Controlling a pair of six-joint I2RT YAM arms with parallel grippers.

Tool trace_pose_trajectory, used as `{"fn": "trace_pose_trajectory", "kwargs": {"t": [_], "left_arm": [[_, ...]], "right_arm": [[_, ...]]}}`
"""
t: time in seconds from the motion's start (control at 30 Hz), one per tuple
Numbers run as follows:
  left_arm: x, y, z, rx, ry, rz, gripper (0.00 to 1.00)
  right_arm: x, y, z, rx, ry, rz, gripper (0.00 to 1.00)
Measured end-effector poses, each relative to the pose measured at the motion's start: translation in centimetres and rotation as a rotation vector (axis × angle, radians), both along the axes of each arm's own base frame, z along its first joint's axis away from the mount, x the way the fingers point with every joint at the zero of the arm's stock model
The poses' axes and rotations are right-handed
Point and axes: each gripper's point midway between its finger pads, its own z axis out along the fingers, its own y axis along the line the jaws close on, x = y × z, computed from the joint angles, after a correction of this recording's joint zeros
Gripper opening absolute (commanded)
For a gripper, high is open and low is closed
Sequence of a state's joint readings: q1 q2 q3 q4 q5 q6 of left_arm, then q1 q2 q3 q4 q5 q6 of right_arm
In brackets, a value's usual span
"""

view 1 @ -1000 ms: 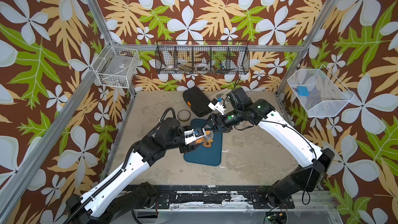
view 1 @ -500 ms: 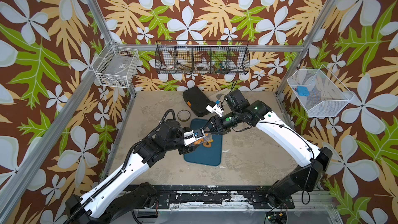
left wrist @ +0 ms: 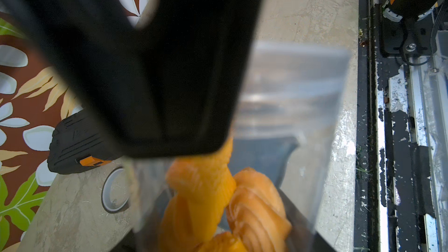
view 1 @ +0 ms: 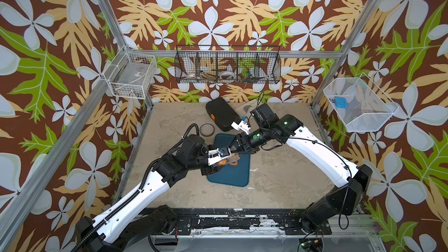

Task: Pour the cookies out of the jar
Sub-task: Unscrew the lid from the jar.

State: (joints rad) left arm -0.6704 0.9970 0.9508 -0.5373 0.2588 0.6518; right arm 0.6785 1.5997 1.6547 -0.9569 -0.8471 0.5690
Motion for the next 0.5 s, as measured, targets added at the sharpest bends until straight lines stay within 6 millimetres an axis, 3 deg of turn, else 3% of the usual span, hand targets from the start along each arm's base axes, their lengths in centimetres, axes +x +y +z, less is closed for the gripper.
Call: {"fn": "trace_pose_trajectory", "kwargs": {"t": [0.23,0.5], "left_arm": [[-0.3,0.2,-0.7,0.021,0.027,-0.002,0.61],[-0.5,-0.1,-0.3,0.017,0.046,-0.018,0.61]], "right_arm": [[-0.4,0.0,-0.9,0.009,0.018,0.011,0.54],[-0.2,-0.7,-0.8,0.055,0.015,0.019,0.52]]}}
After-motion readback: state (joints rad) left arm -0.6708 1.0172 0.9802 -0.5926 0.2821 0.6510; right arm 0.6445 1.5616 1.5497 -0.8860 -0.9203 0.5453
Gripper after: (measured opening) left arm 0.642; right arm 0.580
